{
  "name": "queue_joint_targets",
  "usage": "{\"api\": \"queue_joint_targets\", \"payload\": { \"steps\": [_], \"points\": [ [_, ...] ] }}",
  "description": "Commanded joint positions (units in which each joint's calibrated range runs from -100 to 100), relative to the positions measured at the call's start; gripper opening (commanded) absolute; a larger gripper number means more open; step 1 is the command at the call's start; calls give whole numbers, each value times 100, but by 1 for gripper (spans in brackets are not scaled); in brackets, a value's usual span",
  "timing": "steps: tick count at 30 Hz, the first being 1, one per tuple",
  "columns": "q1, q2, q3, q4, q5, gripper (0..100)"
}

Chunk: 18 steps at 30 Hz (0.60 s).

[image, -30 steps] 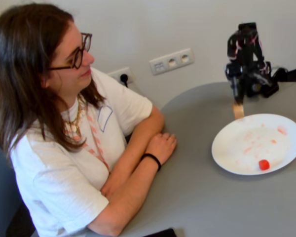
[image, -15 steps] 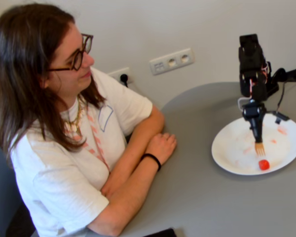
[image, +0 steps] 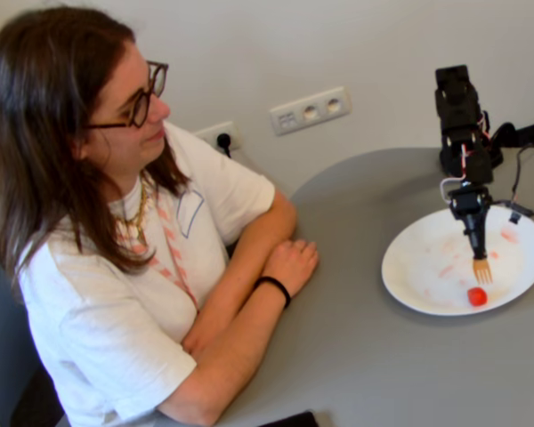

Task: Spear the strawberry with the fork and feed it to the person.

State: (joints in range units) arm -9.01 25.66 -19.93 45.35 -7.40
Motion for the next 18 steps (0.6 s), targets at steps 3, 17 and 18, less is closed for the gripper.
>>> {"api": "queue_joint_targets", "payload": {
  "steps": [3,17,18],
  "points": [
    [245,-89,-189,-52,-25,1],
    [-61,1267,-189,1123,38,1],
    [-61,1267,-189,1123,38,1]
  ]
}}
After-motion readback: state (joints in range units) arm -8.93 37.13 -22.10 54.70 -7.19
